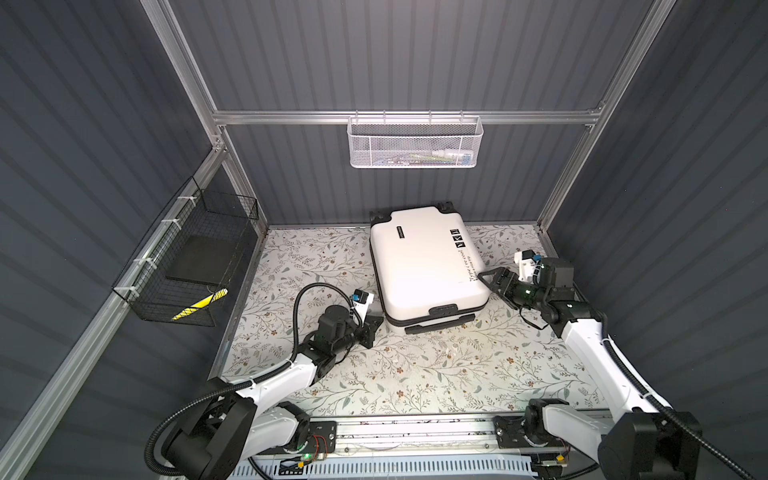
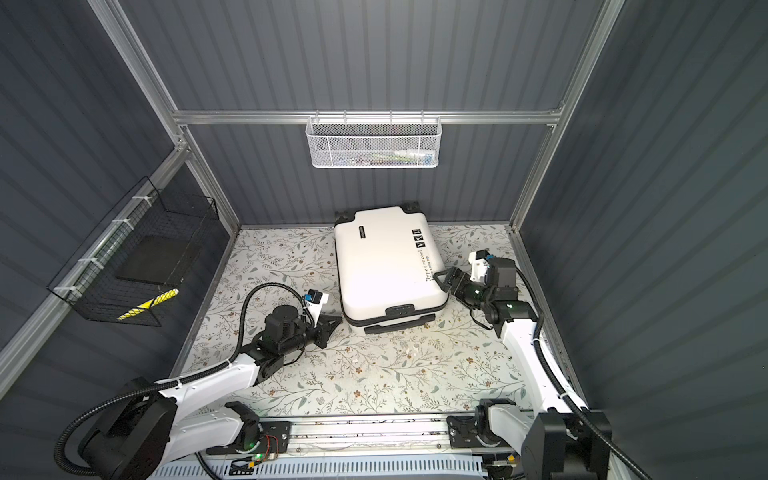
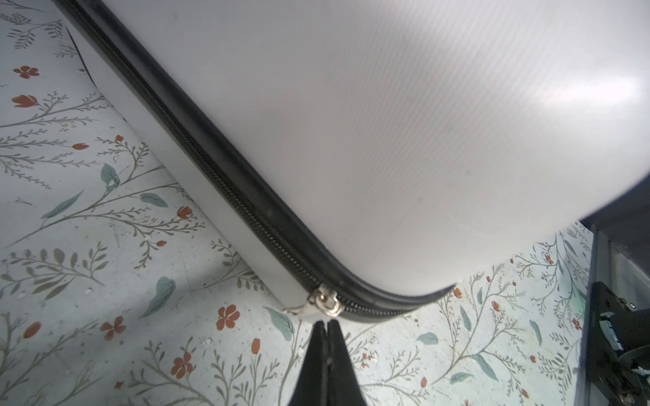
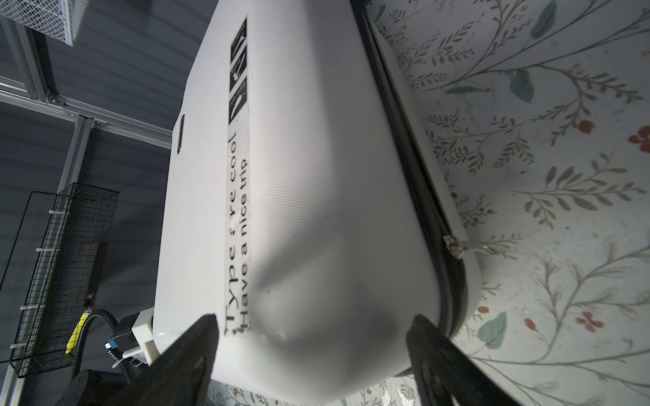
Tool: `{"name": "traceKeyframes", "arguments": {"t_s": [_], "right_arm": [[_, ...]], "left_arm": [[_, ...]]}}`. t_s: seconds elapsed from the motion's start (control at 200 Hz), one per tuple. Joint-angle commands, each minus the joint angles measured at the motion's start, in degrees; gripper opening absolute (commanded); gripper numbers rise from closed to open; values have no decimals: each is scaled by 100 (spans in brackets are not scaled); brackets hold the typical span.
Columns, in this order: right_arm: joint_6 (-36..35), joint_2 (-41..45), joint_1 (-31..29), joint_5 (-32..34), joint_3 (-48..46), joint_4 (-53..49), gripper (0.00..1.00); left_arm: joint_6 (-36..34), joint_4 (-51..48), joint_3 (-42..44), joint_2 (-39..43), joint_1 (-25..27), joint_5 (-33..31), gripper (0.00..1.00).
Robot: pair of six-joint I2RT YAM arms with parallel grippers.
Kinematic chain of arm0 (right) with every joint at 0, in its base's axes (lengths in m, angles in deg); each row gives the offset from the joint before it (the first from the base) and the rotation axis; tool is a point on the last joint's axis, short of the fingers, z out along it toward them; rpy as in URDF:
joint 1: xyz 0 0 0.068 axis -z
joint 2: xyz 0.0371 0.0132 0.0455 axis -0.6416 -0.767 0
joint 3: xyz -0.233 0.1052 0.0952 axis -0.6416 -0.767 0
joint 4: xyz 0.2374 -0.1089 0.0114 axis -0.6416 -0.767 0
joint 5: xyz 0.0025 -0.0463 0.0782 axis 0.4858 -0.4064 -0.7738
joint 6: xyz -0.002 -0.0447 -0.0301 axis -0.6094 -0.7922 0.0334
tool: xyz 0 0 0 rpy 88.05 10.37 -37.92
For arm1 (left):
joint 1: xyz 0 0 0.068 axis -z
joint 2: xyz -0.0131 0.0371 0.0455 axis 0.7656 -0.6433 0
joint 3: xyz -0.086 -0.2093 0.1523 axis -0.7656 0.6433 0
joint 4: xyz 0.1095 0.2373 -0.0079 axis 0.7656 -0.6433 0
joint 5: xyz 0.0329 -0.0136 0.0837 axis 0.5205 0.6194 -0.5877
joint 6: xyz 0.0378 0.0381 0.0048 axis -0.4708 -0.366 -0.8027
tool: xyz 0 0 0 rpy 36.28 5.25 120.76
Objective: Pack the luggage
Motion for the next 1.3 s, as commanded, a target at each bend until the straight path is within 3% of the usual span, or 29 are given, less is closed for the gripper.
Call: {"name": "traceKeyframes", "arguments": {"t_s": [0.0,0.07,0.13,0.235,0.395,0.595,1.296], "right_arm": [[7,-30,-9,-103,-61,83,86],[9,-24,-10,-90,-54,90,86],[11,-26,-6,-104,-45,89,86],[5,-28,-8,-108,-37,90,86],[-4,-182,-10,-109,-53,88,86],[-15,-181,-6,-93,-71,88,86],[-56,-158,-7,-76,-114,14,85]], "left_arm": [[70,-113,118,103,10,107,0],[71,-126,162,156,10,-3,1],[68,-138,189,174,10,-131,24],[-57,-102,225,176,10,-352,45],[-425,437,400,33,10,-395,56],[-862,1832,918,-121,10,-482,58],[-1203,2545,399,-1156,-12,-64,47]]}}
